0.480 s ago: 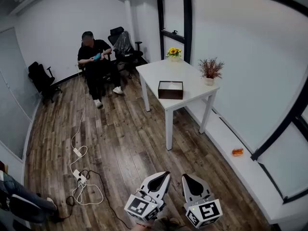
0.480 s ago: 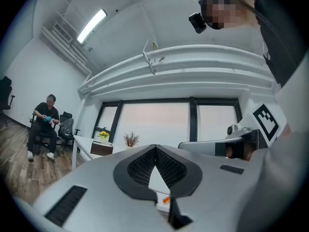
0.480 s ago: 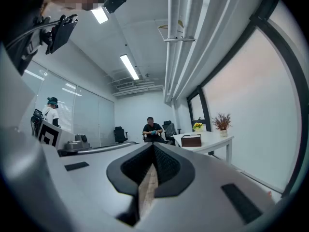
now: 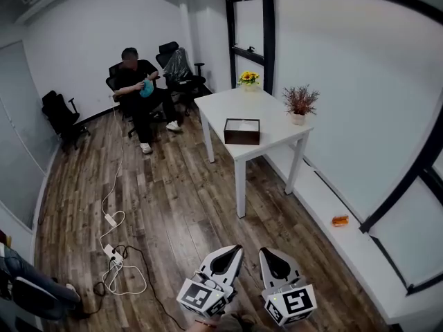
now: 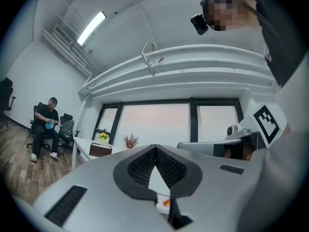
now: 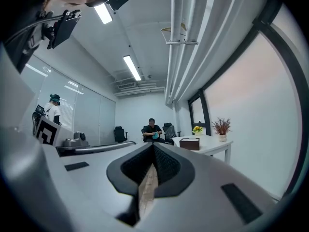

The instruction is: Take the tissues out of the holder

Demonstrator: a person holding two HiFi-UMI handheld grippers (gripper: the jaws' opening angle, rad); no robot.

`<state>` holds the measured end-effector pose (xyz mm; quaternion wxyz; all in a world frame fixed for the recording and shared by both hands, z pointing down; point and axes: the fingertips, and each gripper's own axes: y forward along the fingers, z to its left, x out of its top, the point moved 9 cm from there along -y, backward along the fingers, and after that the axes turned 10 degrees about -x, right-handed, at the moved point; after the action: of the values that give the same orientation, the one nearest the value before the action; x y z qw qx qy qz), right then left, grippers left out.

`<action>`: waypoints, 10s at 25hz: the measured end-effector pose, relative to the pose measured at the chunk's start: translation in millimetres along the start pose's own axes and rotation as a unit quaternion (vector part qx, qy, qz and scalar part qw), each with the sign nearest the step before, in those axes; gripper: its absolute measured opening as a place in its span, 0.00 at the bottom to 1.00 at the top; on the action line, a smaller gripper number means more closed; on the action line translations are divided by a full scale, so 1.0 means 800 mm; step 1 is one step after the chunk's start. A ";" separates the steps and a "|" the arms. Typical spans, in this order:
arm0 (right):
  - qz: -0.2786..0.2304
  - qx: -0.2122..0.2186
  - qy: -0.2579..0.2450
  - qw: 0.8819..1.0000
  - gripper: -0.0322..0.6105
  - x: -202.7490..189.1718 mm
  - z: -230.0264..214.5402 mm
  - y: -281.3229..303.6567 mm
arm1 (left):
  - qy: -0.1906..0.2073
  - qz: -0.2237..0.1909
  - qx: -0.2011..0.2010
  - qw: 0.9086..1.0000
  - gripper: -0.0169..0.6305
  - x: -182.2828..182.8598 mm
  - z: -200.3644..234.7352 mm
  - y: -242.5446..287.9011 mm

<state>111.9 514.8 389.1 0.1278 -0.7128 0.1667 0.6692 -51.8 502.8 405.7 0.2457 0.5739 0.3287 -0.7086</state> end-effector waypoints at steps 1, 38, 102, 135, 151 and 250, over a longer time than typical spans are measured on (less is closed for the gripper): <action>-0.002 0.002 -0.004 1.000 0.06 0.000 -0.002 -0.001 | 0.000 0.000 0.000 1.000 0.04 0.001 -0.003 0.002; 0.013 -0.007 -0.021 1.000 0.06 0.003 -0.078 0.250 | -0.007 -0.003 -0.024 1.000 0.04 -0.009 0.224 0.162; 0.061 0.096 0.012 0.994 0.10 0.001 -0.251 0.648 | -0.019 0.024 0.045 0.999 0.04 -0.057 0.523 0.415; 0.187 0.100 -0.051 0.976 0.22 -0.036 -0.342 0.853 | -0.062 0.062 0.004 0.996 0.04 -0.122 0.683 0.530; 0.290 0.151 -0.140 0.934 0.36 -0.046 -0.372 0.931 | -0.083 0.063 -0.032 0.994 0.04 -0.135 0.690 0.547; 0.146 0.007 -0.086 0.985 0.14 0.058 -0.368 0.869 | -0.018 0.026 0.003 1.000 0.04 -0.041 0.721 0.551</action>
<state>98.0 -241.4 392.5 0.0473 -0.6197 0.2624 0.7381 -100.3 -221.9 428.7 0.2679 0.5703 0.3076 -0.7130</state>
